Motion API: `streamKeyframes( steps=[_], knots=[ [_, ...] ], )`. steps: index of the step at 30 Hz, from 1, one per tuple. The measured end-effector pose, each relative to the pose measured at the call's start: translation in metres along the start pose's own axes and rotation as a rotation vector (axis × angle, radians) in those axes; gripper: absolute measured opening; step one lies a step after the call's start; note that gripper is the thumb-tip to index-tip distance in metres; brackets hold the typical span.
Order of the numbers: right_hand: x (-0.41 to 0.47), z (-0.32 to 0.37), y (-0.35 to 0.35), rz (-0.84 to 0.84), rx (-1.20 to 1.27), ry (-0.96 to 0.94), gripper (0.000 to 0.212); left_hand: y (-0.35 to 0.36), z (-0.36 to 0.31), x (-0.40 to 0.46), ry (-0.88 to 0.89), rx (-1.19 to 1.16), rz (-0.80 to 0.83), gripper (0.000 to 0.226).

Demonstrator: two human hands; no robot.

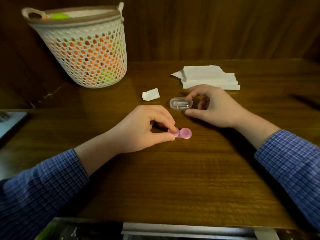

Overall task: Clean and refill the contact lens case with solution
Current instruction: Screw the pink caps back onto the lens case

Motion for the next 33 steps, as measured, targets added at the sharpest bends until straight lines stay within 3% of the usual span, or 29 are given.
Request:
streamKeyframes(
  steps=[3, 7, 10, 16, 21, 33],
  knots=[
    [0.002, 0.001, 0.007, 0.014, -0.007, -0.026, 0.027, -0.001, 0.0, 0.002, -0.008, -0.037, -0.039, 0.027],
    [-0.001, 0.005, 0.004, -0.006, 0.012, -0.103, 0.022, -0.023, 0.02, 0.014, -0.176, -0.043, -0.325, 0.049],
    [-0.005, 0.017, 0.005, 0.011, -0.003, -0.2, 0.024, -0.01, 0.029, 0.027, -0.275, 0.041, -0.187, 0.076],
    [-0.013, 0.036, 0.006, 0.0, -0.038, -0.325, 0.027, -0.006, 0.027, 0.035, -0.154, -0.074, -0.219, 0.039],
    [-0.021, 0.054, 0.002, -0.07, -0.099, -0.419, 0.029, -0.008, 0.03, 0.033, -0.152, -0.165, -0.228, 0.035],
    [-0.028, 0.07, 0.014, -0.021, -0.288, -0.533, 0.025, -0.007, 0.037, 0.034, -0.18, -0.259, -0.166, 0.042]
  ],
)
Point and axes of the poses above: each hand's wrist, its own x-axis towards the middle knuckle, its own y-axis out of the palm, z = x × y, the point moved 7 cm from there along x, towards the middle knuckle, and after that the axes turned 4 degrees about x, right-handed, at the moved point
